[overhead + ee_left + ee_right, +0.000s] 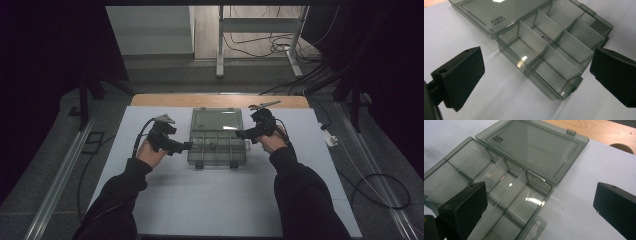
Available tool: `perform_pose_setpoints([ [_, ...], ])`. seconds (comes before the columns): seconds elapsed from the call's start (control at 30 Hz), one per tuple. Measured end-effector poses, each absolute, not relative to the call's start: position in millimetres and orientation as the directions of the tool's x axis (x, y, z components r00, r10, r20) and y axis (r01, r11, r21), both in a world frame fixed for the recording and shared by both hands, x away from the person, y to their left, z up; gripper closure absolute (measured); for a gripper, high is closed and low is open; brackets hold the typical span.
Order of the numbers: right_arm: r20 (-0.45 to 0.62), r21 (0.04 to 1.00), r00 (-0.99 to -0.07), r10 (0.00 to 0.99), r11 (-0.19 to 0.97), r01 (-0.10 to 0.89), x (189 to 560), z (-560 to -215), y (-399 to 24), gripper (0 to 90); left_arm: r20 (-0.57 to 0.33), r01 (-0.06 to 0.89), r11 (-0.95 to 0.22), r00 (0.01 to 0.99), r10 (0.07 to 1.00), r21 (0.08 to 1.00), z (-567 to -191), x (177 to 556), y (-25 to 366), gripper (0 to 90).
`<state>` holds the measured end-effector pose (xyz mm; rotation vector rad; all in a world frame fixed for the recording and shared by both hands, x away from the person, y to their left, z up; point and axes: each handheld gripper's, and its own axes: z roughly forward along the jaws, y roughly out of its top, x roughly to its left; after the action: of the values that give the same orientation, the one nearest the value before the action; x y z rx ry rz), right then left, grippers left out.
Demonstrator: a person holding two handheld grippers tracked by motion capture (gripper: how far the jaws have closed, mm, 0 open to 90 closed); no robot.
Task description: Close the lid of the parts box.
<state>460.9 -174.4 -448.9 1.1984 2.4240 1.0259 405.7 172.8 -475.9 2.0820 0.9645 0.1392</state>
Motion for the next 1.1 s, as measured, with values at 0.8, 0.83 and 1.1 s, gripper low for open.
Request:
perform_pose_setpoints([
  [0.8, 0.047, 0.629, -0.591, 0.805, 0.436, 0.644, 507, -459, -159, 0.0, -0.198, 0.576, -0.407, 0.717, 0.669, 0.709, -494, 422, 162, 0.0],
  [0.83, 0.052, 0.629, -0.588, 0.808, 0.431, 0.647, 509, -459, -158, 0.0, -0.200, 0.576, -0.406, 0.717, 0.668, 0.709, -495, 422, 162, 0.0],
  [1.1, 0.044, 0.592, -0.564, 0.824, 0.434, 0.679, 523, -467, -152, 0.0, -0.199, 0.564, -0.410, 0.729, 0.655, 0.716, -497, 419, 158, 0.0],
])
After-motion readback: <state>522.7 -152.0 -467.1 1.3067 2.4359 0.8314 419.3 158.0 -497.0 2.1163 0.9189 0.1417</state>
